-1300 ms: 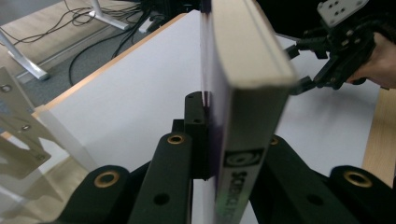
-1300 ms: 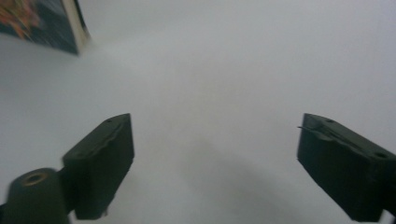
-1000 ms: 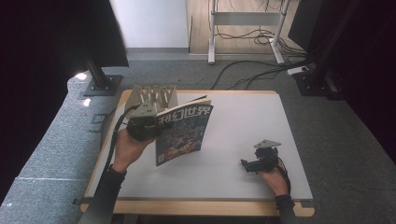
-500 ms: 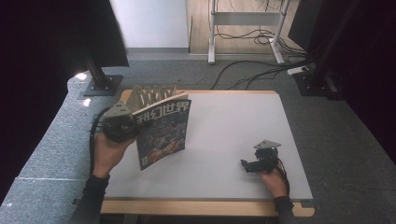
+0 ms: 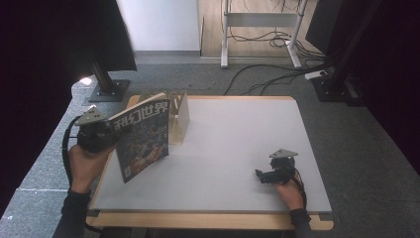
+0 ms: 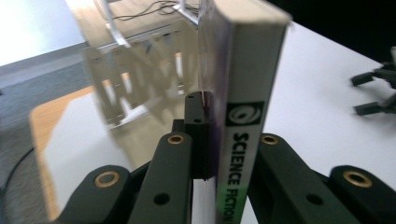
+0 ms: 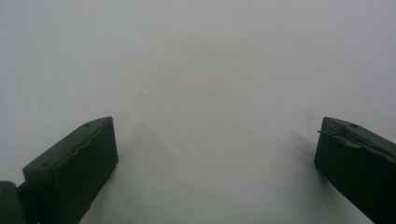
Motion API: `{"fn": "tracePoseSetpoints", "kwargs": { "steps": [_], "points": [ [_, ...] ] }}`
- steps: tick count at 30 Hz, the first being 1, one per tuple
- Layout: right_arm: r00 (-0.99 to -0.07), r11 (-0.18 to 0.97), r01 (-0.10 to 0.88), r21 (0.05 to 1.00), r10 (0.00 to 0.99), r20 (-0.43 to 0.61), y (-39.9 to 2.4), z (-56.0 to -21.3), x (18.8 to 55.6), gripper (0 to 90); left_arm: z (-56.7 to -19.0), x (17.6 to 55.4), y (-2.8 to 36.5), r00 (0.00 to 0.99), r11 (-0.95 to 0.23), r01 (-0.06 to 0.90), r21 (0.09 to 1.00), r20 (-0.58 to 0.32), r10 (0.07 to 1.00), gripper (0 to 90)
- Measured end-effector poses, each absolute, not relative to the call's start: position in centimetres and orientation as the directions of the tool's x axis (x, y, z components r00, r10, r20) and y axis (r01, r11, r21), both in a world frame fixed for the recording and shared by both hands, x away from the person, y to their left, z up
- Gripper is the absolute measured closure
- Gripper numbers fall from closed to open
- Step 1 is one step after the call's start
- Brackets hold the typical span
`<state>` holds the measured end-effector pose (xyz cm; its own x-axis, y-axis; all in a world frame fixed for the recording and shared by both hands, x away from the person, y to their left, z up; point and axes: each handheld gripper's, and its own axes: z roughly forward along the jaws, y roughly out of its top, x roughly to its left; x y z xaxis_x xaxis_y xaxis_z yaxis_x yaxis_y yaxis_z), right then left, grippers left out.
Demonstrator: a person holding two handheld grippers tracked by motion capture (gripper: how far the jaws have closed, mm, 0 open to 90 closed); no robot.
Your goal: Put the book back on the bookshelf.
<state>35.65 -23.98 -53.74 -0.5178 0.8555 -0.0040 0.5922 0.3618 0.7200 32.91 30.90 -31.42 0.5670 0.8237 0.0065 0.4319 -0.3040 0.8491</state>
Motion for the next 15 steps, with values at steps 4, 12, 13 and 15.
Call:
{"fn": "tracePoseSetpoints", "kwargs": {
  "steps": [4, 12, 13, 15],
  "points": [
    [-0.518, 0.362, 0.592, 0.720, 0.855, -0.005, -24.0, -53.7, 35.6, 0.0, -31.1, 33.2, 32.0, 0.530, -0.292, 0.440, 0.849, 0.017, 0.848, 82.5],
    [-0.519, 0.364, 0.591, 0.720, 0.855, -0.006, -24.0, -53.7, 35.6, 0.0, -31.2, 35.0, 32.5, 0.483, -0.269, 0.453, 0.850, 0.019, 0.875, 82.5],
    [-0.519, 0.364, 0.591, 0.720, 0.855, -0.006, -24.0, -53.7, 35.6, 0.0, -31.2, 35.3, 32.4, 0.480, -0.267, 0.455, 0.850, 0.018, 0.877, 82.5],
    [-0.519, 0.363, 0.591, 0.720, 0.855, -0.005, -24.0, -53.7, 35.6, 0.0, -31.4, 35.9, 32.4, 0.472, -0.259, 0.456, 0.851, 0.016, 0.882, 82.5]
  ]
}}
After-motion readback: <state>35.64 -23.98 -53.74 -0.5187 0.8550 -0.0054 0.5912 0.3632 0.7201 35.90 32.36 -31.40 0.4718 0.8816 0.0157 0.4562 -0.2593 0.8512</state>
